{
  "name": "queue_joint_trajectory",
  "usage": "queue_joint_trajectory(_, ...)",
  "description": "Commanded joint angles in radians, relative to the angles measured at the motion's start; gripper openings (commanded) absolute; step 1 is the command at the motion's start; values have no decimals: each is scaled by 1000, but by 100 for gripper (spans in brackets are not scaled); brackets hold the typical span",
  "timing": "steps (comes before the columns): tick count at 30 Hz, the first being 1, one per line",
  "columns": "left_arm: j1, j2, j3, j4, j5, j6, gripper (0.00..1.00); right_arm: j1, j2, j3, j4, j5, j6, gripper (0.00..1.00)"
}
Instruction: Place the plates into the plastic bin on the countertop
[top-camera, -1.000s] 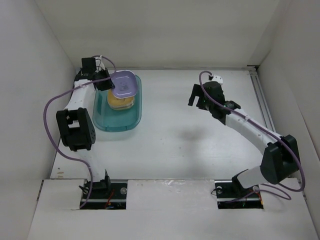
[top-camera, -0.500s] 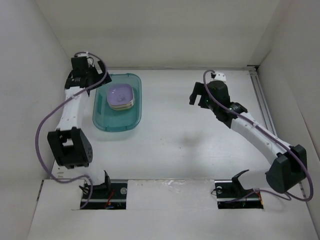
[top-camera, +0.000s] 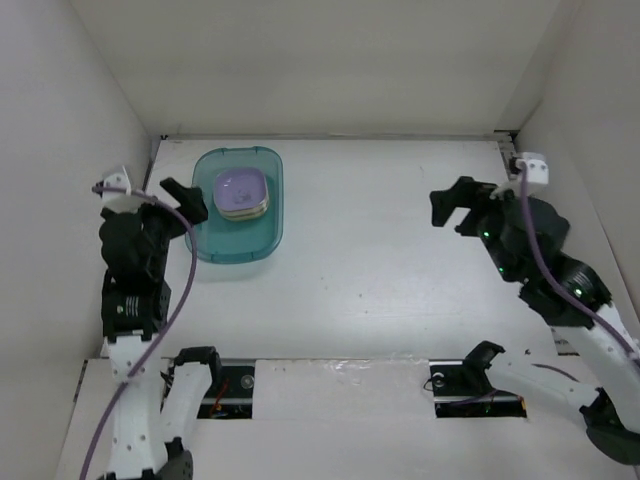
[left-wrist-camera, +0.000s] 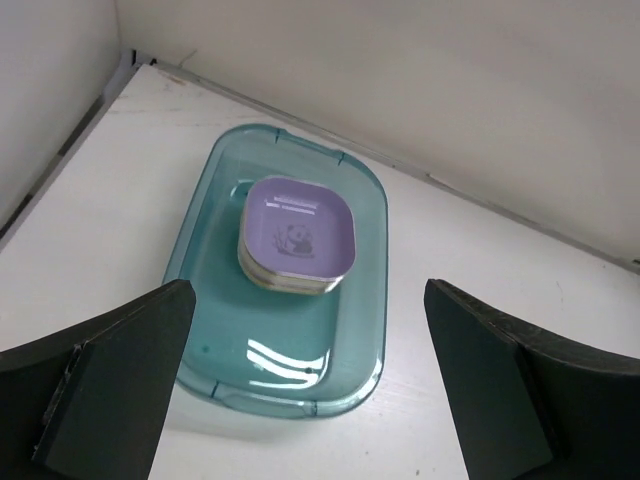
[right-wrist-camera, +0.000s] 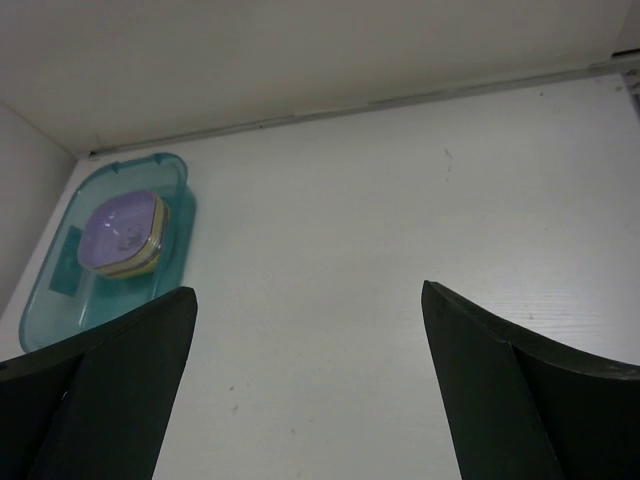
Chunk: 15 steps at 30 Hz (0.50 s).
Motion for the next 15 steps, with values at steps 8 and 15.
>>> queue_joint_trajectory(8, -1, -268, -223, 37, -15, -71, 100, 20, -246, 19, -135, 84, -57, 100)
queue_joint_trajectory(15, -1, -240, -233, 37, 30, -71, 100, 39, -220, 18, -144, 141, -57, 100)
